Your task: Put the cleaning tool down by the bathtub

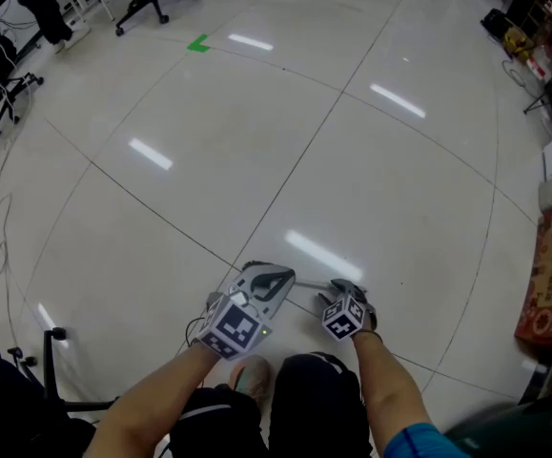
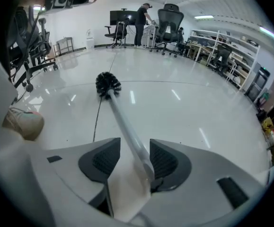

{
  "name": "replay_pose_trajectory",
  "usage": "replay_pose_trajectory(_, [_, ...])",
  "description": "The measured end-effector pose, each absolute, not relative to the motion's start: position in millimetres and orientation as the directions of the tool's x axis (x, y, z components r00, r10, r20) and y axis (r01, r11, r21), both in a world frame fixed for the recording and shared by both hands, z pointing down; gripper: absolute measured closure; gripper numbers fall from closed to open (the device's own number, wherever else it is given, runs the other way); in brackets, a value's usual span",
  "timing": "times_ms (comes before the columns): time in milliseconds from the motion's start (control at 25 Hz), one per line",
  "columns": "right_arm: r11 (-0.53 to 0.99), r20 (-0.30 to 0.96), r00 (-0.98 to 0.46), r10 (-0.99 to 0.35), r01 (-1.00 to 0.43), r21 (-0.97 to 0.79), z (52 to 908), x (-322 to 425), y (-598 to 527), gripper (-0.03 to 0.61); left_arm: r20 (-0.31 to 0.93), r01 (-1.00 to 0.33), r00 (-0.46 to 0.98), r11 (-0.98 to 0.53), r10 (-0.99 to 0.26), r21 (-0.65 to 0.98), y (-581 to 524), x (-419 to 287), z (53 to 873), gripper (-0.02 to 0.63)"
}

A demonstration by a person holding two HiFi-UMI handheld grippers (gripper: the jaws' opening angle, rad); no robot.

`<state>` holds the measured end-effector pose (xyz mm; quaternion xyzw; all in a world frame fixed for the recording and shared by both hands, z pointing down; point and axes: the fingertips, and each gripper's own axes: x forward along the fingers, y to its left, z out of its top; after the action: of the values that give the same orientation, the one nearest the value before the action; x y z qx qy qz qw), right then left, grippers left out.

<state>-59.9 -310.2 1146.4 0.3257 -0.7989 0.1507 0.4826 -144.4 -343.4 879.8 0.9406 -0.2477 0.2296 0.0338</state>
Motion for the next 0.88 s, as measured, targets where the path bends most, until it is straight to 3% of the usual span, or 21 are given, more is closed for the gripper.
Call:
replay_pose_trajectory(240, [0.775,0.884,-0.319,-0.341,-0.628,0.073,1152.4,-60.9,-301.5,0.448,0.437,-0.469,0.786,-0.882,-0.437,-0.041,-343.3,-138.8,876.5,0.612])
replay_pose_trajectory(360, [0.735,0.857,-0.304,-0.416,-0.668,0.120,1150.3,-61.8,-317.8,0.440,0.436,-0.468,0.789,-0.883,-0.434,-0.033,-341.7,-141.2,876.0,0.612])
replay_pose_trajectory(400, [0.731,0.863,-0.295,-0.410,-0.673,0.118,1154.4,-61.2,-318.1,0.402,0.434,-0.463,0.791,-0.886,-0.431,-0.036,-340.4,-141.5,875.6,0.612])
replay_pose_trajectory(520, [0.771,0.910,-0.278,-0.306,-0.633,0.066,1172.4,-61.5,-296.9,0.404,0.436,-0.453,0.794,-0.891,-0.423,-0.038,-337.5,-140.5,877.3,0.612])
replay_pose_trajectory(640, [0.806,0.934,-0.279,-0.224,-0.592,0.017,1179.8,-69.7,-275.6,0.480,0.445,-0.448,0.795,-0.893,-0.413,-0.029,-337.7,-138.1,882.9,0.612])
replay_pose_trajectory(720, [0.814,0.945,-0.260,-0.200,-0.581,0.012,1185.3,-73.9,-265.7,0.465,0.447,-0.437,0.801,-0.899,-0.399,-0.022,-337.0,-135.2,884.2,0.612])
replay_pose_trajectory(880, [0.804,0.953,-0.266,-0.143,-0.593,-0.045,1189.8,-75.4,-247.1,0.494,0.436,-0.410,0.817,-0.912,-0.378,-0.021,-336.9,-125.4,883.3,0.612])
